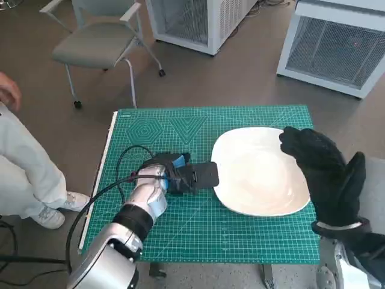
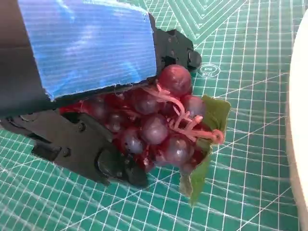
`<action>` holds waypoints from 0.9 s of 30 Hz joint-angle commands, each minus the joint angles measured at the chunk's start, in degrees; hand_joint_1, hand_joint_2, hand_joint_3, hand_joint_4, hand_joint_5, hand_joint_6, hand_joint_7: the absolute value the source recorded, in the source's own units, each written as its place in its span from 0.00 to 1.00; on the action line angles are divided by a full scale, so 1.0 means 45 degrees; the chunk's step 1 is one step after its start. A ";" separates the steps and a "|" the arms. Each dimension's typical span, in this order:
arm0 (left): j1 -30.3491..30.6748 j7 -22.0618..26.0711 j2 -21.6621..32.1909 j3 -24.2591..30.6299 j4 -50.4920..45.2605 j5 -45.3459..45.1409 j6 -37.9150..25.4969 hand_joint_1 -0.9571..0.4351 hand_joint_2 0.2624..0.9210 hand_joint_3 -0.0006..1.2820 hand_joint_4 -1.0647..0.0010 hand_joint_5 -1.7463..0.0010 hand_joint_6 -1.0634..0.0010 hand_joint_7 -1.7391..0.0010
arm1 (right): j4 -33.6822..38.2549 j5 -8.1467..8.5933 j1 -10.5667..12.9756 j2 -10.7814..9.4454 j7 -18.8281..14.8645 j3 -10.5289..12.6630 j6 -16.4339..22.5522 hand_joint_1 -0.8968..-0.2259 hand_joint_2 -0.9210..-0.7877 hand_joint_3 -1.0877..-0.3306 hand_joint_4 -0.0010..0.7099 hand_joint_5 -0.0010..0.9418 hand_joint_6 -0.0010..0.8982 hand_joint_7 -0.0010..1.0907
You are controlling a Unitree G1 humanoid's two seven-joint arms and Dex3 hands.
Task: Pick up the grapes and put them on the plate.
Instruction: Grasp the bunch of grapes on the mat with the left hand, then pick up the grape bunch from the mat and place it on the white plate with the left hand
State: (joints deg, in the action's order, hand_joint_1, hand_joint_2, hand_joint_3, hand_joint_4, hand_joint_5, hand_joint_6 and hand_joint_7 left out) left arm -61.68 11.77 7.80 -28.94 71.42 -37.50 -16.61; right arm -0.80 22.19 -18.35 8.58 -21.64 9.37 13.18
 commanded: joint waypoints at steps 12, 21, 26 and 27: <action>0.0139 0.0001 0.0382 -0.0483 0.0825 -0.0244 0.1120 0.96 0.56 0.59 0.52 0.11 0.51 0.95 | 0.0139 -0.0100 0.0157 0.0040 0.0100 0.0106 -0.0107 0.75 0.00 0.60 0.57 0.79 0.18 0.92; 0.0013 0.0152 0.0439 -0.0340 0.0744 -0.0042 0.1165 0.97 0.55 0.59 0.51 0.11 0.51 0.96 | 0.0211 -0.0117 0.0025 0.0038 0.0067 0.0093 -0.0093 0.75 0.00 0.60 0.57 0.79 0.17 0.92; -0.0020 0.0187 0.0496 -0.0245 0.0669 0.0089 0.1230 0.96 0.60 0.54 0.50 0.13 0.48 0.96 | 0.0218 -0.0087 0.0004 0.0032 0.0033 0.0089 -0.0090 0.75 0.00 0.60 0.57 0.79 0.17 0.92; -0.0027 0.0202 0.0506 -0.0232 0.0652 0.0106 0.1237 0.96 0.61 0.53 0.50 0.13 0.47 0.96 | 0.0213 -0.0086 0.0007 0.0028 0.0032 0.0086 -0.0088 0.75 0.00 0.60 0.57 0.79 0.17 0.92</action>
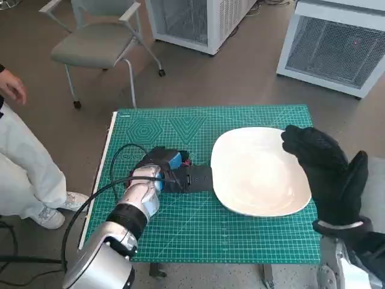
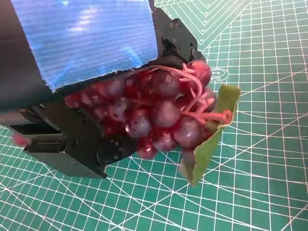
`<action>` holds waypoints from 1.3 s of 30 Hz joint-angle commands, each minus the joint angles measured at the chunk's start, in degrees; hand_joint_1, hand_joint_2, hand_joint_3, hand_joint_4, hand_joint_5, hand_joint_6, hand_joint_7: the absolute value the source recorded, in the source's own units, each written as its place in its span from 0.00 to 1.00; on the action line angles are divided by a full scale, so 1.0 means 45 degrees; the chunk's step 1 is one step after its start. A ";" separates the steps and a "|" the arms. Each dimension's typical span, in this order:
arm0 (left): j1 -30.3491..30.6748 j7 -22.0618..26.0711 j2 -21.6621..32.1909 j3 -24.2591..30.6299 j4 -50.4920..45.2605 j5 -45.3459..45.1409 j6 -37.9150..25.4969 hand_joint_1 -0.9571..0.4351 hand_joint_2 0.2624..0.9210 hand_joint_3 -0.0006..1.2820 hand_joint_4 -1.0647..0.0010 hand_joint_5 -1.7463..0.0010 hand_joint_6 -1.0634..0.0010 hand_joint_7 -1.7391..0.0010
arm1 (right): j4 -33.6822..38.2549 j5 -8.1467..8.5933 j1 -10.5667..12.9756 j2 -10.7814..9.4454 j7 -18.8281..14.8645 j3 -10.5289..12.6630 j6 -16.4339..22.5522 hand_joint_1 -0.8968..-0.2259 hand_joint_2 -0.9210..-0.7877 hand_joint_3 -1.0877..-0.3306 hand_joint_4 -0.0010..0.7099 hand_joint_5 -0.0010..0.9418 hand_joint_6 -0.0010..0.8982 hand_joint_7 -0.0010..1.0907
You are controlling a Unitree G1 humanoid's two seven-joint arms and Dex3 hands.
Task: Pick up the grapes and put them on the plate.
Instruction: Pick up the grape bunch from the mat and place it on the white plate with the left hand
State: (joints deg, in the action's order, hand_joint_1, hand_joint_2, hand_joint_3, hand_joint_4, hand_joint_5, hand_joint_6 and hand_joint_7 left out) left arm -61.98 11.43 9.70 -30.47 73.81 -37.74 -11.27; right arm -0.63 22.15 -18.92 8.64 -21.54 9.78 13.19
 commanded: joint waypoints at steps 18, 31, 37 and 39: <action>-0.0255 0.0521 0.0327 0.0224 -0.0366 0.0227 0.0036 0.97 0.49 0.68 0.54 0.06 0.54 0.99 | 0.0062 0.0005 0.0182 0.0079 -0.0027 0.0035 -0.0142 0.75 0.00 0.60 0.57 0.79 0.18 0.92; -0.0159 0.1488 0.1383 0.0758 -0.4252 0.0428 -0.0664 0.81 0.49 0.61 0.50 0.10 0.41 0.64 | -0.0066 0.0002 0.0166 0.0125 0.0086 0.0153 -0.0224 0.76 0.00 0.59 0.57 0.79 0.19 0.92; 0.0535 0.2346 0.2277 0.1071 -0.8026 0.0282 -0.1510 0.70 0.59 0.43 0.39 0.18 0.33 0.44 | -0.0071 -0.0052 0.0174 0.0087 0.0123 0.0163 -0.0176 0.76 0.00 0.60 0.57 0.79 0.20 0.92; 0.0780 0.2564 0.2545 0.1211 -0.9318 0.0202 -0.1787 0.69 0.71 0.32 0.36 0.22 0.34 0.44 | -0.0053 -0.0068 0.0179 0.0062 0.0126 0.0155 -0.0139 0.76 0.00 0.60 0.57 0.79 0.20 0.92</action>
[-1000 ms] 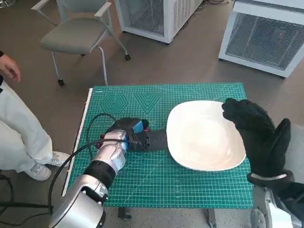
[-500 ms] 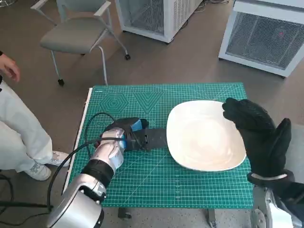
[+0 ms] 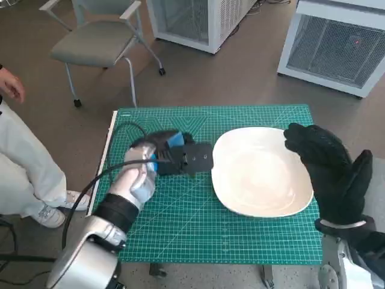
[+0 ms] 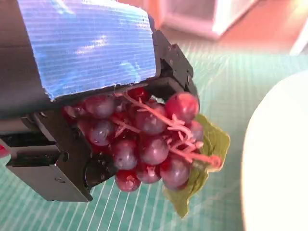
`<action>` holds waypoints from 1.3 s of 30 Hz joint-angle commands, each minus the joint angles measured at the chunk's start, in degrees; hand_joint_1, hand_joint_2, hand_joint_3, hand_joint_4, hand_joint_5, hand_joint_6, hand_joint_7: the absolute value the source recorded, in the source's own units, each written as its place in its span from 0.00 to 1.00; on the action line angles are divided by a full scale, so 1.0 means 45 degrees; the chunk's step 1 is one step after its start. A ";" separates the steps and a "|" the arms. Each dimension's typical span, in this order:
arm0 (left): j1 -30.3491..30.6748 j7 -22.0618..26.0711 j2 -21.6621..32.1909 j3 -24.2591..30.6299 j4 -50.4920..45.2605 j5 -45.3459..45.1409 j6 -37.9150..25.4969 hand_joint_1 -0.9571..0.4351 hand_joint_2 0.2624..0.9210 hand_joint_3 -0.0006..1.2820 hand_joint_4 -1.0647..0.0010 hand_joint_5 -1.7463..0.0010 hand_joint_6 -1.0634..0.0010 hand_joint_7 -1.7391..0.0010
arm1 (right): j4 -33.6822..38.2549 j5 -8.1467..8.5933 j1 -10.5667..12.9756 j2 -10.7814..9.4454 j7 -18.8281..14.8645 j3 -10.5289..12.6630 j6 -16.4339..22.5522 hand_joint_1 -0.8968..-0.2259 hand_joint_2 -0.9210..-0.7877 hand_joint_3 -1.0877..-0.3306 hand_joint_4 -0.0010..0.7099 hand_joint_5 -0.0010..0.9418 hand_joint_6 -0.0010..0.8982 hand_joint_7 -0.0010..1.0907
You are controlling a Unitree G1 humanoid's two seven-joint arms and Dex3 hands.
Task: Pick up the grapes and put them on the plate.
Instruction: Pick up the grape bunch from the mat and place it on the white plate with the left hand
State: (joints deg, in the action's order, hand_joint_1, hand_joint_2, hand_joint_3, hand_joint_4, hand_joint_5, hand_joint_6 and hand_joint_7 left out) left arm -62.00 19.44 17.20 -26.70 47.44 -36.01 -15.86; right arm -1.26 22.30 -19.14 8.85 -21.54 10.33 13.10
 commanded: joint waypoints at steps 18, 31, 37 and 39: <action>0.2260 0.0544 0.1737 0.1304 -0.8569 -0.0306 -0.0786 0.69 0.97 0.04 0.32 0.27 0.30 0.49 | 0.0048 -0.0147 0.0354 -0.0164 0.0220 -0.0042 -0.0010 0.76 0.00 0.60 0.57 0.78 0.20 0.91; 0.1288 0.1738 0.0791 0.0750 -0.7773 0.0004 -0.0915 0.69 0.95 0.04 0.31 0.26 0.24 0.55 | -0.0245 -0.0134 0.0540 -0.0135 0.0332 -0.0005 -0.0096 0.77 0.00 0.59 0.57 0.77 0.20 0.91; 0.0397 0.2192 -0.0253 0.0449 -0.7057 0.0269 -0.0792 0.69 0.95 0.04 0.27 0.33 0.30 0.45 | -0.0499 -0.0122 0.0689 -0.0110 0.0436 0.0008 -0.0237 0.76 0.00 0.60 0.58 0.77 0.20 0.91; 0.0073 0.2190 -0.0627 0.0336 -0.6657 0.0352 -0.0595 0.69 0.96 0.03 0.27 0.37 0.32 0.40 | -0.0619 -0.0115 0.0763 -0.0096 0.0482 0.0025 -0.0295 0.76 0.00 0.60 0.58 0.77 0.20 0.91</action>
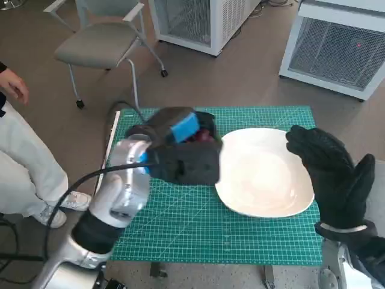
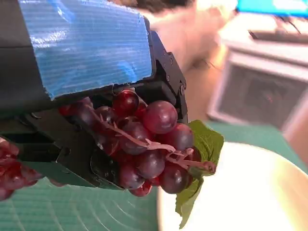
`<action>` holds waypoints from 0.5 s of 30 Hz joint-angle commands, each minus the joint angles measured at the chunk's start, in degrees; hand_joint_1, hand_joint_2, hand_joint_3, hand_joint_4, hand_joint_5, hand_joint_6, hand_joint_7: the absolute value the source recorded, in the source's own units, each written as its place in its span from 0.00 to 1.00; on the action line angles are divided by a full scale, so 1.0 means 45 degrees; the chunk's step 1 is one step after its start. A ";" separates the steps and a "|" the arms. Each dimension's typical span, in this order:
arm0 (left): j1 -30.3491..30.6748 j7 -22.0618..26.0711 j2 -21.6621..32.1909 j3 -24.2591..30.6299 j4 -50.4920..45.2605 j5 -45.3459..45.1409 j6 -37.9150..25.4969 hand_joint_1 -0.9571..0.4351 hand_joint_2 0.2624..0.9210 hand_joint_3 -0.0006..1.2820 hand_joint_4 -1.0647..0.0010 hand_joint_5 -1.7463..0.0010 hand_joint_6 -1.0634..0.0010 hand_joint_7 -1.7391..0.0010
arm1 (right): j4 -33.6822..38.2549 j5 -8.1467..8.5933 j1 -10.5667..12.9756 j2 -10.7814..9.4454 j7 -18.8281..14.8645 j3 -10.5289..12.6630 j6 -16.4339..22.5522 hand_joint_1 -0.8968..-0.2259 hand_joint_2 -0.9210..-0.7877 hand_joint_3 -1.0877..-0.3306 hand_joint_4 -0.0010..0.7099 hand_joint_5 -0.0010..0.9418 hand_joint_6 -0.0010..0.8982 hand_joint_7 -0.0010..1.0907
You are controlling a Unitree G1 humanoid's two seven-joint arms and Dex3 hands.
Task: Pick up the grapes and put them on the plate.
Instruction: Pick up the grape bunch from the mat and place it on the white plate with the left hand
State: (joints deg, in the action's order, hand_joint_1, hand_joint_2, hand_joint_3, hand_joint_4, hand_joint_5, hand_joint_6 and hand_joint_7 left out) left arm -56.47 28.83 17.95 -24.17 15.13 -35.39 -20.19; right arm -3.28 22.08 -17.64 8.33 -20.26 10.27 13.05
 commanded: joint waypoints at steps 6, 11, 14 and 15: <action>-0.2165 -0.0031 -0.1756 -0.0640 0.2038 0.0216 0.1118 0.69 0.97 0.03 0.26 0.41 0.36 0.35 | -0.0527 -0.0018 0.0666 0.0078 0.0346 0.0148 -0.0436 0.76 0.00 0.60 0.58 0.77 0.20 0.91; -0.2886 -0.0217 -0.2404 -0.0785 0.3509 0.0328 0.1993 0.69 0.99 0.03 0.29 0.33 0.37 0.40 | -0.0864 0.0031 0.0901 0.0102 0.0419 0.0259 -0.0481 0.76 0.00 0.60 0.59 0.77 0.20 0.91; -0.3255 -0.0306 -0.2734 -0.0823 0.4289 0.0387 0.2435 0.69 0.99 0.03 0.30 0.31 0.37 0.41 | -0.1010 0.0025 0.1015 0.0100 0.0451 0.0313 -0.0439 0.76 0.00 0.60 0.59 0.77 0.20 0.91; -0.3379 -0.0324 -0.2839 -0.0835 0.4540 0.0412 0.2564 0.69 0.99 0.04 0.30 0.31 0.37 0.41 | -0.1040 0.0022 0.1046 0.0101 0.0463 0.0335 -0.0419 0.76 0.00 0.60 0.59 0.77 0.20 0.91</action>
State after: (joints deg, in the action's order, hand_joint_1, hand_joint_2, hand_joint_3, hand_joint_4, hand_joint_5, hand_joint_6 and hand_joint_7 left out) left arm -69.07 27.98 6.57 -27.39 32.25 -34.05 -10.60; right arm -7.56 22.24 -14.60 8.68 -18.87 11.34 11.81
